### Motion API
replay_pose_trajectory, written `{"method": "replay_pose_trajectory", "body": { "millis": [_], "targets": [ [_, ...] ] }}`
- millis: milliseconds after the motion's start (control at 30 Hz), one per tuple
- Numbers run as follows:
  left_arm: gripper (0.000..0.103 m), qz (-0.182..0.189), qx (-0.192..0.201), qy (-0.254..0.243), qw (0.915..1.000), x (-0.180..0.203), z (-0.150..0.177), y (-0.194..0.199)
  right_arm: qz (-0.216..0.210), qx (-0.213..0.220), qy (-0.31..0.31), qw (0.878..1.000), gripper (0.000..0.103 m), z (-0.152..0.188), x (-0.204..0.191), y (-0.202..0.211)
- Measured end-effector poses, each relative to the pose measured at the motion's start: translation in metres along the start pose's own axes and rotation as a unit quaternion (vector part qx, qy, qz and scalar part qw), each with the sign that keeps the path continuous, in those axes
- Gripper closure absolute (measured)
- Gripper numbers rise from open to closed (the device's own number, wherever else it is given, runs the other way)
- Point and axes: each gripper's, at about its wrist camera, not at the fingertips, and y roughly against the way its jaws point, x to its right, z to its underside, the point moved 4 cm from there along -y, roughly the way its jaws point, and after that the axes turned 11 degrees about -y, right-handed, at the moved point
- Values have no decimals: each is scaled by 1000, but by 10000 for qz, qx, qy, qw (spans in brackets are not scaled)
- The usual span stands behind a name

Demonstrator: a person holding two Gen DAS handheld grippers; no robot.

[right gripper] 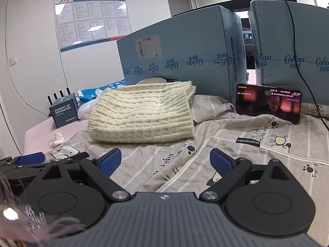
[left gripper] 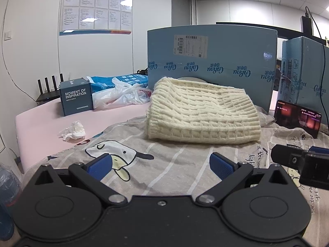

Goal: Fold clothes

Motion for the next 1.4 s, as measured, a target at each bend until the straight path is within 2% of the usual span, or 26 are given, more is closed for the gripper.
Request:
{"method": "replay_pose_trajectory", "body": {
  "millis": [1400],
  "targets": [
    [0, 57, 127, 224, 9997, -10, 2, 2, -46, -88, 24, 9999, 10, 7, -1, -4]
  ]
}}
